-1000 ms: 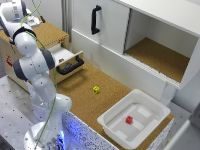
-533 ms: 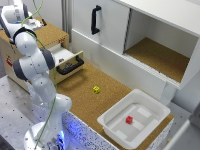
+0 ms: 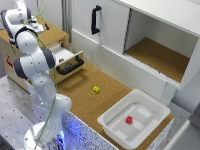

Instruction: Push down the green button to turn off the green light

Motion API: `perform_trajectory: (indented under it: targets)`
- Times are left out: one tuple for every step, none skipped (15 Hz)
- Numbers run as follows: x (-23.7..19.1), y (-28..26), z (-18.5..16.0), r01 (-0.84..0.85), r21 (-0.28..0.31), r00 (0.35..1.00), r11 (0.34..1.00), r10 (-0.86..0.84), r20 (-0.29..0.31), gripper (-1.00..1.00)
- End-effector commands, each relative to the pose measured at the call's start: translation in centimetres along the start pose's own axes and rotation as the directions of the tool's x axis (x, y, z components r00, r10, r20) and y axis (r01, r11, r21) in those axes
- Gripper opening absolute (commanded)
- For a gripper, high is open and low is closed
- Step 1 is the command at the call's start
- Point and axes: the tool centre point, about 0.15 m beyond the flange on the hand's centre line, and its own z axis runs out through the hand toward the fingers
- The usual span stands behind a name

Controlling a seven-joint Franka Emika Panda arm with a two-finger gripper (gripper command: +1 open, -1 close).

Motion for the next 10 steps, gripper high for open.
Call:
perform_trajectory:
  targets:
    - [-1.9,3.0,-5.1,-0.099,-0.043,0.993,0.994,0.095,-0.073,-1.0]
    - [-2.3,3.6,-7.0,-0.119,-0.067,0.989,0.991,0.113,-0.091,-1.0]
    - [-2.6,4.1,-8.3,-0.129,-0.084,0.988,0.988,0.122,-0.09,1.0]
    - [-2.8,4.6,-8.9,-0.15,-0.096,0.986,0.984,0.141,-0.091,1.0]
    - [-2.9,4.9,-9.1,-0.158,-0.108,0.985,0.981,0.149,-0.085,1.0]
    - [-3.0,5.2,-9.1,-0.161,-0.11,0.985,0.981,0.152,-0.082,1.0]
    - [-3.1,5.5,-9.0,-0.166,-0.112,0.984,0.98,0.159,-0.077,1.0]
    - [-3.2,5.7,-8.8,-0.169,-0.101,0.984,0.98,0.163,-0.07,1.0]
    - [-3.4,5.9,-8.6,-0.178,-0.092,0.983,0.98,0.173,-0.065,1.0]
    - [-3.7,6.4,-8.1,-0.198,-0.081,0.979,0.977,0.194,-0.058,1.0]
